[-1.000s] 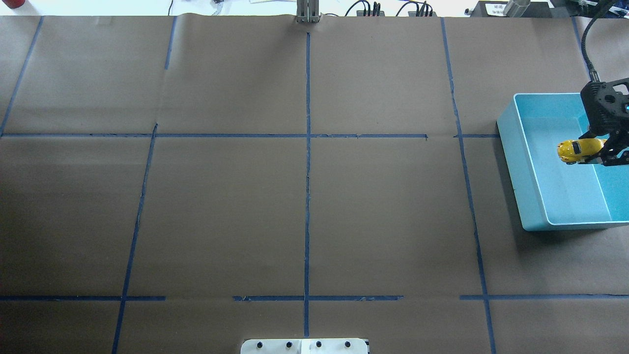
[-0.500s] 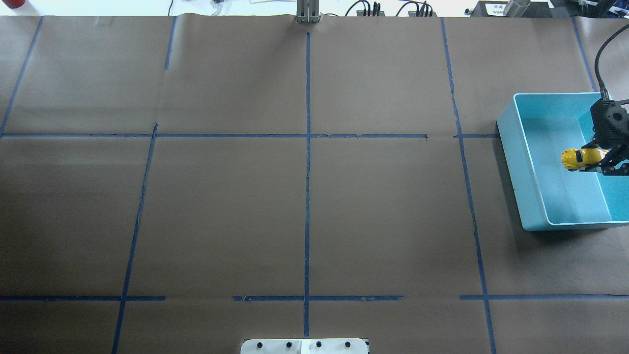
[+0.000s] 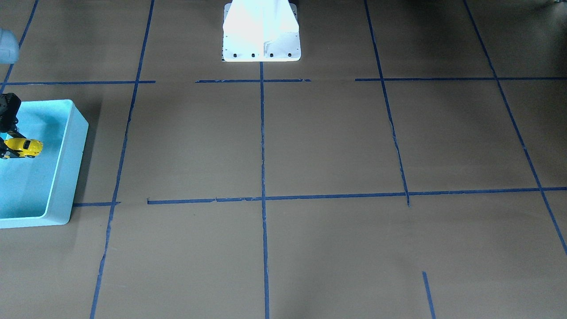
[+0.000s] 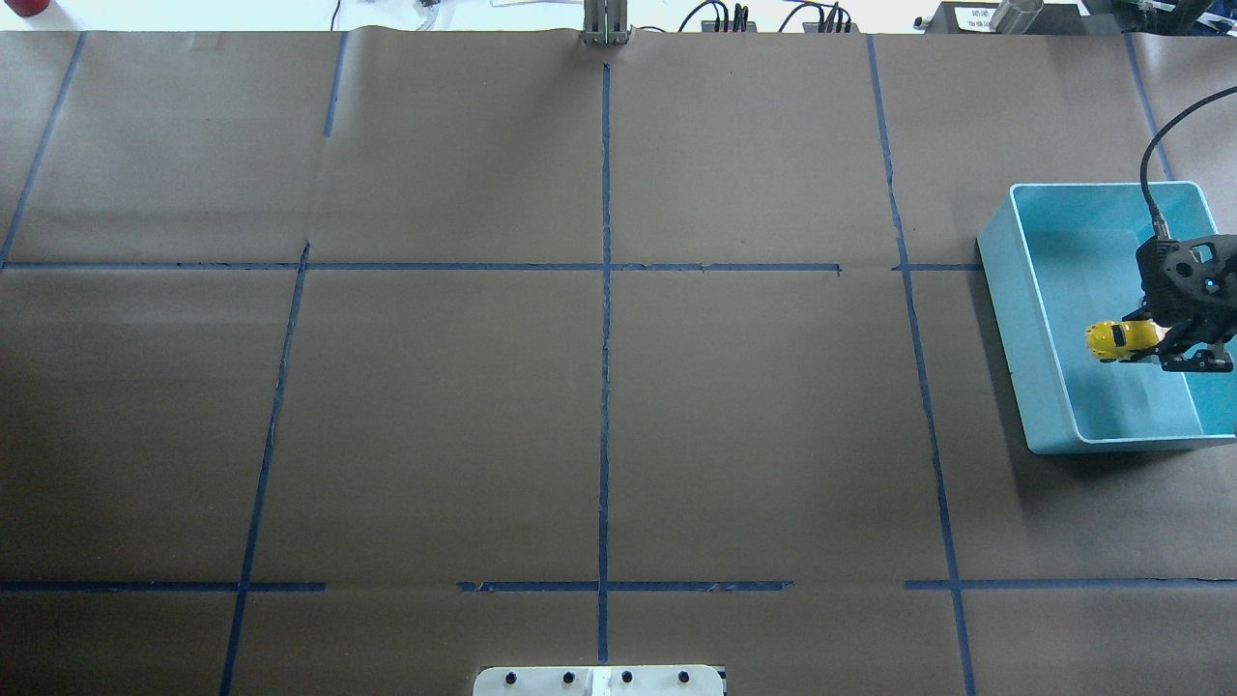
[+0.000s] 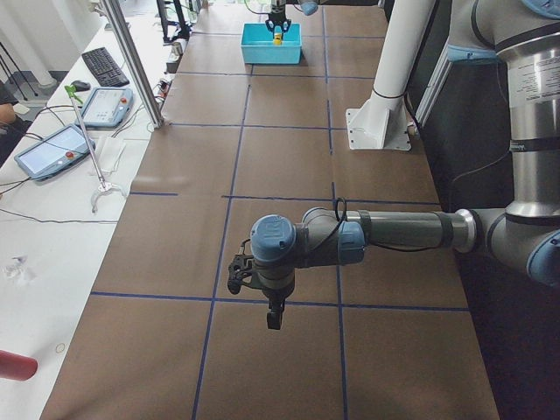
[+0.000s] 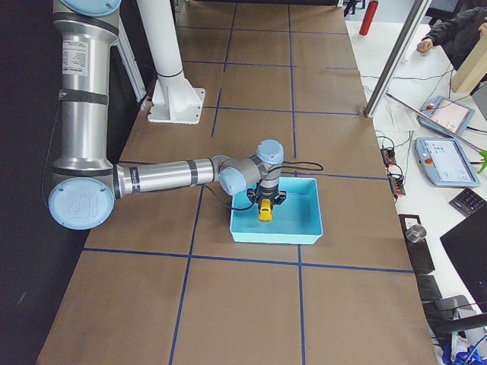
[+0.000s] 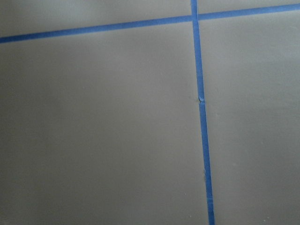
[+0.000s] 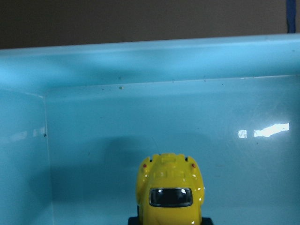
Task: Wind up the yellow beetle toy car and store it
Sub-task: 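Lower the car into the bin and open the right gripper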
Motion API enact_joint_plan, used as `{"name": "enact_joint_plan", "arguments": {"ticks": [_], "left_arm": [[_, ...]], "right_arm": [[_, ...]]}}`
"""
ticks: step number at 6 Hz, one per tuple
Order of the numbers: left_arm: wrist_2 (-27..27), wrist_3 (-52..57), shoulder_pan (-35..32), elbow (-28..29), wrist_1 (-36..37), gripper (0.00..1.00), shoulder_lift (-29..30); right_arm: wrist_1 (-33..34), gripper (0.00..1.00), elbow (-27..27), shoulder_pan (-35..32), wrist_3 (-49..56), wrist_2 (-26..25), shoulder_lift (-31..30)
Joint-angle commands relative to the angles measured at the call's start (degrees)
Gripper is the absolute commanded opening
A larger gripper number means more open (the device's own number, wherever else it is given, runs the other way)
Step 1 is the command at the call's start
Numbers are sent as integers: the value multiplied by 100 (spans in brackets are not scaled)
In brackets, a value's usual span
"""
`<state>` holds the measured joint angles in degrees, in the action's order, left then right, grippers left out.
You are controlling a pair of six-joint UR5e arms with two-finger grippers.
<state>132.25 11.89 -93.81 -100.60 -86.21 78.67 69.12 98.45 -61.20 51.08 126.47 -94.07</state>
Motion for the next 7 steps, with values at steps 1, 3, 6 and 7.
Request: {"name": "enact_joint_plan", "arguments": {"ticks": [1, 3, 6, 7], "left_arm": [[-7, 6, 3, 67, -247, 100, -1], [11, 6, -6, -21, -239, 100, -1], [11, -3, 3, -21, -230, 100, -1], [11, -3, -6, -47, -239, 100, -1]], "right_arm": [[-13, 0, -159, 257, -10, -95, 73], [-13, 2, -212, 258, -36, -113, 169], [-4, 16, -352, 258, -54, -122, 301], [-4, 22, -370, 258, -54, -122, 301]]}}
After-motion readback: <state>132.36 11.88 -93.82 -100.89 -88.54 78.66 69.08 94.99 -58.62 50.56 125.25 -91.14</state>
